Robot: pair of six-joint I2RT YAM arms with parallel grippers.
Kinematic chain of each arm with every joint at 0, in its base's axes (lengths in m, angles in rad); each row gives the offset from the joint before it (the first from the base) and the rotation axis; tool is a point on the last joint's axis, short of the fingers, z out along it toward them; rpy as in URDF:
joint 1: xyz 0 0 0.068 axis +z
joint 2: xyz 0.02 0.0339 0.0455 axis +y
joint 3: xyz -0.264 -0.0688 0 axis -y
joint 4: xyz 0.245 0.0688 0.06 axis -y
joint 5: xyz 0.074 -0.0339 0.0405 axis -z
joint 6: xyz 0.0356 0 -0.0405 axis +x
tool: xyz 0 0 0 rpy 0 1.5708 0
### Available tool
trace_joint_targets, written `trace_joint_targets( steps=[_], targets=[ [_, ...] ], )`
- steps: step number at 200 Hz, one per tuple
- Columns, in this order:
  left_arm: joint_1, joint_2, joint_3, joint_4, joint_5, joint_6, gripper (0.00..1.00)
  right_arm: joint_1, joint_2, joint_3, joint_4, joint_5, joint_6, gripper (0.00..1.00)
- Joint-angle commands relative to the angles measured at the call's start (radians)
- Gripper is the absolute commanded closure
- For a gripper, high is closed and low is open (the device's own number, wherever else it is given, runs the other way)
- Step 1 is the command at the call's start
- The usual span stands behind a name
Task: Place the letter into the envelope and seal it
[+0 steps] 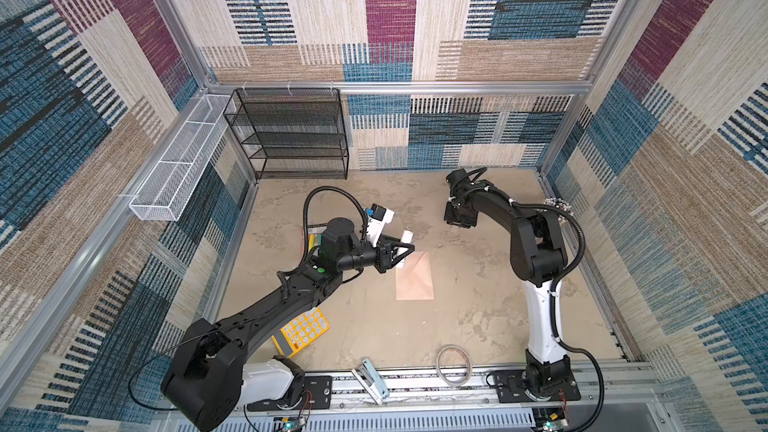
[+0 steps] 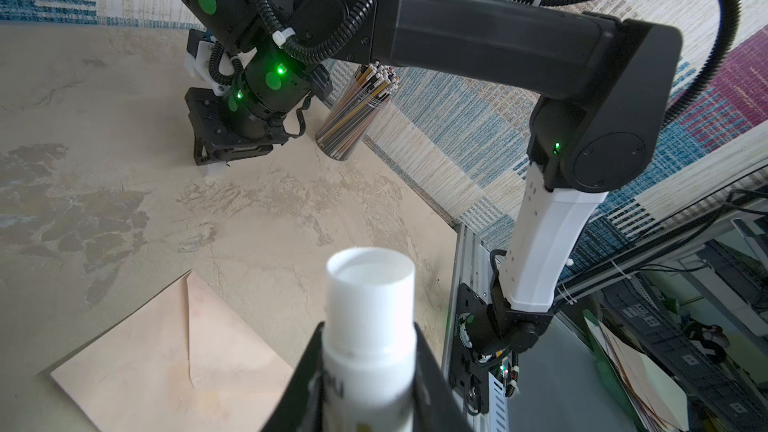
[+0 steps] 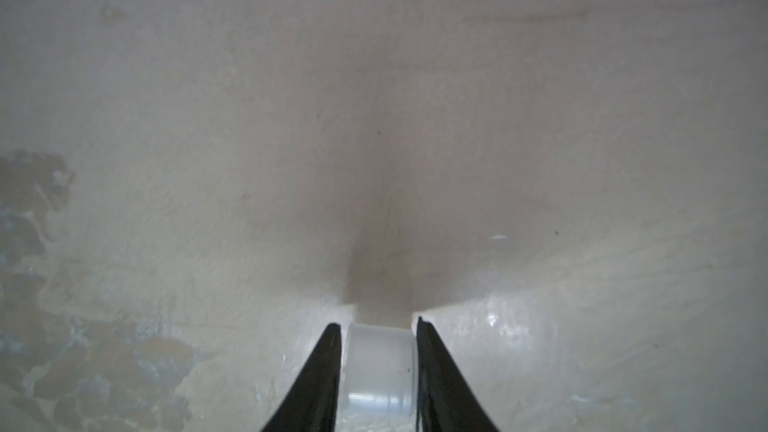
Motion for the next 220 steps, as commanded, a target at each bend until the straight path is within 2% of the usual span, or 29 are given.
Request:
trace_joint_targets(
  steps=[1, 35, 57, 79, 101, 117, 135, 152, 179, 220],
  targets=[
    [0.003, -0.022, -0.003, 0.001, 0.007, 0.002, 1.0, 0.022, -0.047, -0.035, -0.024, 0.059, -0.005, 0.66],
    [0.002, -0.072, -0.027, -0.012, -0.002, 0.004, 1.0, 0.058, -0.133, -0.155, -0.02, 0.094, 0.0, 0.68],
    [0.003, -0.103, -0.042, -0.025, -0.01, 0.005, 1.0, 0.073, -0.184, -0.227, -0.007, 0.094, 0.004, 0.65],
    [0.002, -0.134, -0.052, -0.042, -0.012, 0.009, 1.0, 0.097, -0.236, -0.258, -0.003, 0.083, 0.009, 0.58],
    [0.002, -0.164, -0.061, -0.066, -0.023, 0.018, 1.0, 0.099, -0.307, -0.292, 0.021, 0.041, 0.041, 0.45],
    [0.002, -0.177, -0.065, -0.073, -0.028, 0.019, 1.0, 0.09, -0.345, -0.293, 0.05, -0.034, 0.072, 0.43],
    [0.002, -0.181, -0.067, -0.073, -0.03, 0.018, 1.0, 0.08, -0.35, -0.258, 0.05, -0.093, 0.168, 0.41],
    [0.002, -0.186, -0.069, -0.069, -0.03, 0.013, 1.0, 0.077, -0.325, -0.2, 0.002, -0.087, 0.304, 0.37],
    [0.002, -0.196, -0.069, -0.07, -0.033, 0.009, 1.0, 0.068, -0.308, -0.182, -0.039, -0.149, 0.481, 0.32],
    [0.004, -0.217, -0.074, -0.094, -0.041, 0.025, 1.0, 0.046, -0.334, -0.193, -0.136, -0.119, 0.694, 0.25]
  ],
)
